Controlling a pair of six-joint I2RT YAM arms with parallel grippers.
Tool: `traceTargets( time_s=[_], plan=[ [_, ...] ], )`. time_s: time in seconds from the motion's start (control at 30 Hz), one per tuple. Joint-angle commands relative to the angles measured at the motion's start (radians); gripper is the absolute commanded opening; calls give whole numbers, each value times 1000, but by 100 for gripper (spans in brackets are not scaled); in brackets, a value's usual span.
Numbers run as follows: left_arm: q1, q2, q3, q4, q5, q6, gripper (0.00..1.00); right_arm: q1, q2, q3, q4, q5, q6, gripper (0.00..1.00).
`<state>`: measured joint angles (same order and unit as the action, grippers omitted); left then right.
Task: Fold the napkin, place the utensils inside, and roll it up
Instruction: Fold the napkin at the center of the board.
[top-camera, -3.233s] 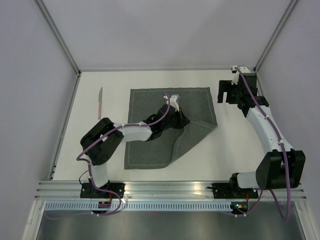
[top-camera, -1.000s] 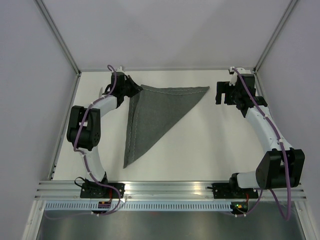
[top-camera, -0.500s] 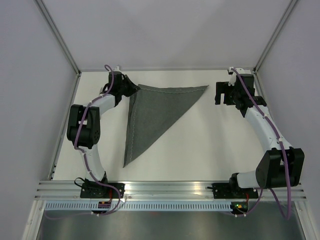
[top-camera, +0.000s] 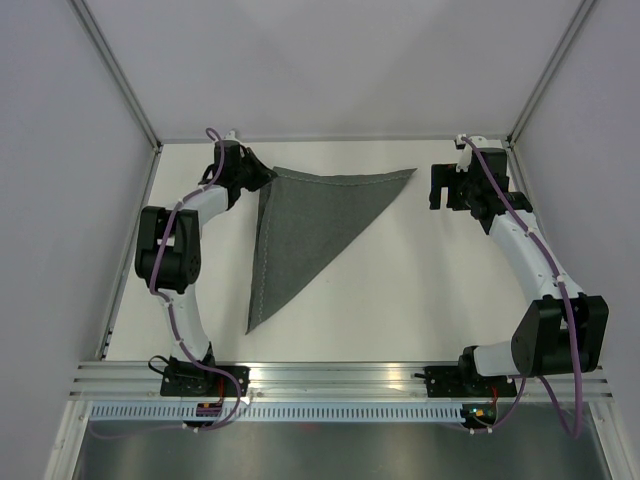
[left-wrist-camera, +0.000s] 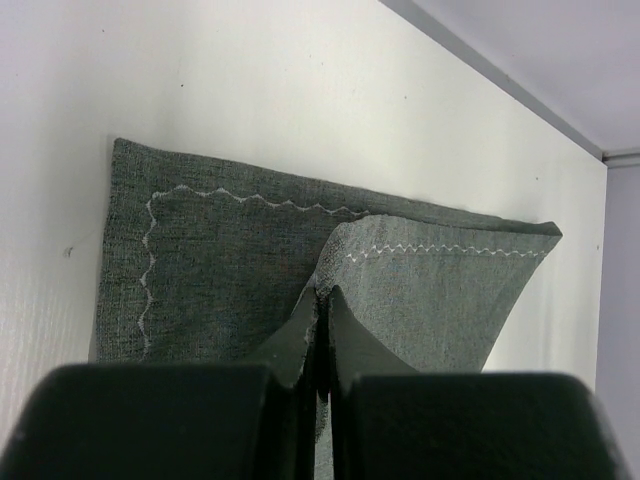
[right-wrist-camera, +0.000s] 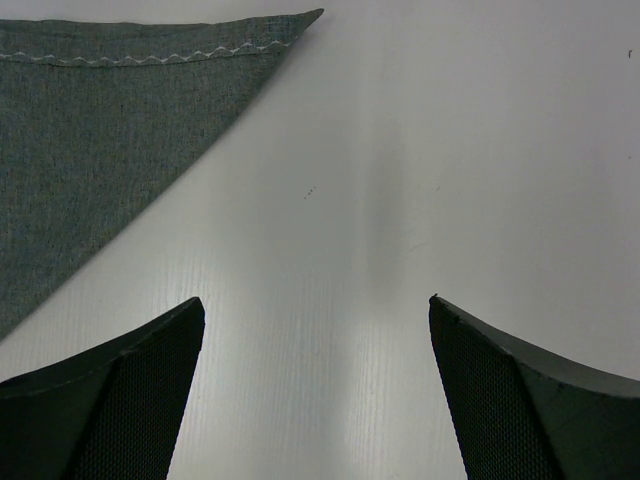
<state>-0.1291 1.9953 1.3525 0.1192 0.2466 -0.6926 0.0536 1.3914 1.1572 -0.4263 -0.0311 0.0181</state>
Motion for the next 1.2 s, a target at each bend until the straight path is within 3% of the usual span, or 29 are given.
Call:
traceTargets(
  time_s=[0.0, 1.17],
  plan=[
    [11, 14, 50, 3, 31, 28, 2, 5, 9, 1, -11, 17, -4, 98],
    [43, 66, 100, -16, 57, 24, 2, 8, 17, 1, -11, 17, -9, 98]
  ],
)
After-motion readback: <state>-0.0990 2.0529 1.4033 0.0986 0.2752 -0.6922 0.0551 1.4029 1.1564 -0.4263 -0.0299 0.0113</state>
